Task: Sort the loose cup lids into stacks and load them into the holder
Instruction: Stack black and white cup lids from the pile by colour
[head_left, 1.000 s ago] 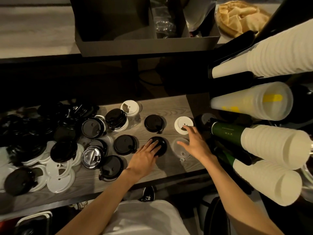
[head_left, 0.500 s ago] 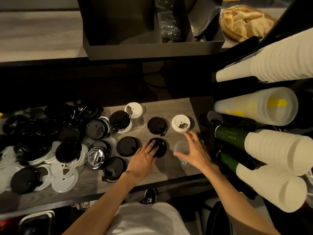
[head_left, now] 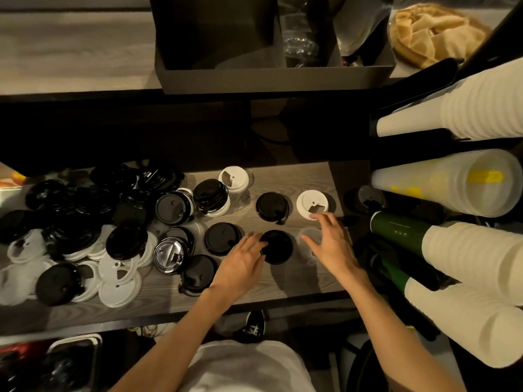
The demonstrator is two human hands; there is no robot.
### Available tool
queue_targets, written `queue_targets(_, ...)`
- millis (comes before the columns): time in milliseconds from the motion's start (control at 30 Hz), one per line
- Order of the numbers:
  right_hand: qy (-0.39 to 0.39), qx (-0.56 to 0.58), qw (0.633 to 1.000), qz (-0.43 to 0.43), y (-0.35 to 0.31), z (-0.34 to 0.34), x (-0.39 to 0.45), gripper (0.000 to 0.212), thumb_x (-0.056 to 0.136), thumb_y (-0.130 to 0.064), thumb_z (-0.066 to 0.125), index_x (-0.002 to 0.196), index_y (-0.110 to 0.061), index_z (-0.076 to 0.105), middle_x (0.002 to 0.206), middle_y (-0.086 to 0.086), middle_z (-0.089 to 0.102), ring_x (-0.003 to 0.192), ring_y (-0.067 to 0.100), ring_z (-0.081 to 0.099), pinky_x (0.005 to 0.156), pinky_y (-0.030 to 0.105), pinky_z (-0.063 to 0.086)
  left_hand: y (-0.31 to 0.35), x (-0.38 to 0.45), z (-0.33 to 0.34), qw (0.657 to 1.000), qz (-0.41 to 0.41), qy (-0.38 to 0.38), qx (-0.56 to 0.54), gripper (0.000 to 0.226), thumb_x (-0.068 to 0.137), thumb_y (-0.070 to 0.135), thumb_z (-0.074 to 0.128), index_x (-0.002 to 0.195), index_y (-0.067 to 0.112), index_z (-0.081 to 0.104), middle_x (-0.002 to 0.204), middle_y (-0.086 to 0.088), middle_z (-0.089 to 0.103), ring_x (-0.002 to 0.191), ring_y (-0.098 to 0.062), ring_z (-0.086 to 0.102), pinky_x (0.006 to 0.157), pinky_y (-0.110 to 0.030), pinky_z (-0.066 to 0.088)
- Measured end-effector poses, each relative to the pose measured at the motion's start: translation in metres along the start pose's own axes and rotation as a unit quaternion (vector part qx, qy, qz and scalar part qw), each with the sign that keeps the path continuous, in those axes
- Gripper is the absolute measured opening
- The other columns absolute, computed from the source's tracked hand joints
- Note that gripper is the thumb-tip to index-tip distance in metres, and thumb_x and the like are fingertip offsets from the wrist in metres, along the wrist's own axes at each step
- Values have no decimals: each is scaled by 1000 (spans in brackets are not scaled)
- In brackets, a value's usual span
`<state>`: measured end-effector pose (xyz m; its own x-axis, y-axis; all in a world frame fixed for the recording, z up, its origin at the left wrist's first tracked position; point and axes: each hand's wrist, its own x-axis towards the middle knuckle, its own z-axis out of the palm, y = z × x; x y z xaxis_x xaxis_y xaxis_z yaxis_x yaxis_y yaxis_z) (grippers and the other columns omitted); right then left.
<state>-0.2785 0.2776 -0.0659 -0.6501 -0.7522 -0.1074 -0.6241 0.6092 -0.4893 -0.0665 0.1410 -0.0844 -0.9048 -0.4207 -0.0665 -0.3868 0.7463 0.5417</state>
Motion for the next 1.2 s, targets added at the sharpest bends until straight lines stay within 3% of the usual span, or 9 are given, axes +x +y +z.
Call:
queue_targets(100, 12, 36, 996, -82, -37, 12, 3, 42, 92, -32, 74, 130, -20, 60, 134, 0, 55, 120, 21, 58, 96, 37, 54, -12, -20, -19, 996, -49, 77, -17, 23, 100, 21, 55, 120, 15, 65, 118, 0, 62, 111, -23, 56, 93, -38, 52)
queue_targets(200, -83, 88, 987, -105, -77, 35, 5, 42, 94, -29, 74, 133, -21, 58, 136, -1, 53, 123, 19, 56, 100, 37, 50, -27, -48, -31, 986, -121, 114, -30, 14, 96, 20, 62, 108, 20, 67, 104, 4, 62, 98, -20, 58, 82, -38, 53)
queue_targets(400, -219, 75, 960, -159, -135, 81, 17, 84, 81, -21, 86, 151, -24, 40, 153, -5, 37, 137, 22, 48, 110, 40, 47, -51, -101, -41, 956, -250, 147, -55, 22, 84, 22, 77, 90, 24, 56, 87, 11, 53, 77, -16, 57, 57, -42, 54)
queue_targets(533, -228, 1, 951, -207, -147, 100, 32, 93, 78, -19, 89, 155, -23, 38, 157, -3, 36, 145, 23, 34, 120, 46, 35, -63, -124, -39, 932, -337, 127, -29, 43, 81, 34, 82, 93, 19, 44, 91, 0, 59, 83, -27, 61, 62, -38, 47)
queue_targets(667, -225, -15, 959, -172, -145, 95, 33, 87, 74, -35, 91, 148, -25, 46, 146, 0, 42, 134, 26, 39, 113, 47, 41, -73, -129, -32, 880, -446, 97, -135, 58, 78, 36, 85, 115, 9, 50, 112, -9, 65, 106, -33, 64, 82, -46, 52)
queue_targets(800, -176, 23, 980, -92, -154, 92, 4, 84, 76, -56, 83, 146, -33, 44, 140, 0, 40, 129, 28, 45, 107, 46, 46, -79, -127, -26, 839, -461, 143, -252, 29, 85, 4, 74, 111, 6, 61, 100, -5, 68, 106, -32, 64, 94, -45, 52)
queue_targets(933, -188, 7, 980, -58, -167, 107, -36, 83, 76, -64, 78, 146, -39, 41, 139, -2, 40, 129, 25, 44, 104, 43, 47, -75, -117, -27, 797, -436, 115, -401, 32, 92, -15, 53, 115, 4, 65, 92, -5, 63, 81, -23, 64, 73, -34, 61)
queue_targets(1000, -191, -56, 978, -57, -167, 115, -45, 87, 77, -61, 79, 150, -36, 39, 142, 0, 37, 130, 27, 43, 103, 42, 47, -70, -112, -30, 751, -446, 119, -473, 39, 94, -22, 42, 115, 3, 64, 84, -5, 58, 70, -21, 59, 59, -27, 56)
queue_targets(1200, -212, -119, 968, -64, -162, 123, -43, 94, 72, -20, 89, 150, -28, 37, 150, -3, 29, 134, 27, 32, 113, 47, 43, -47, -103, -41, 704, -434, 89, -555, 56, 90, -23, 30, 124, 6, 65, 89, -2, 65, 82, -15, 65, 77, -29, 55)
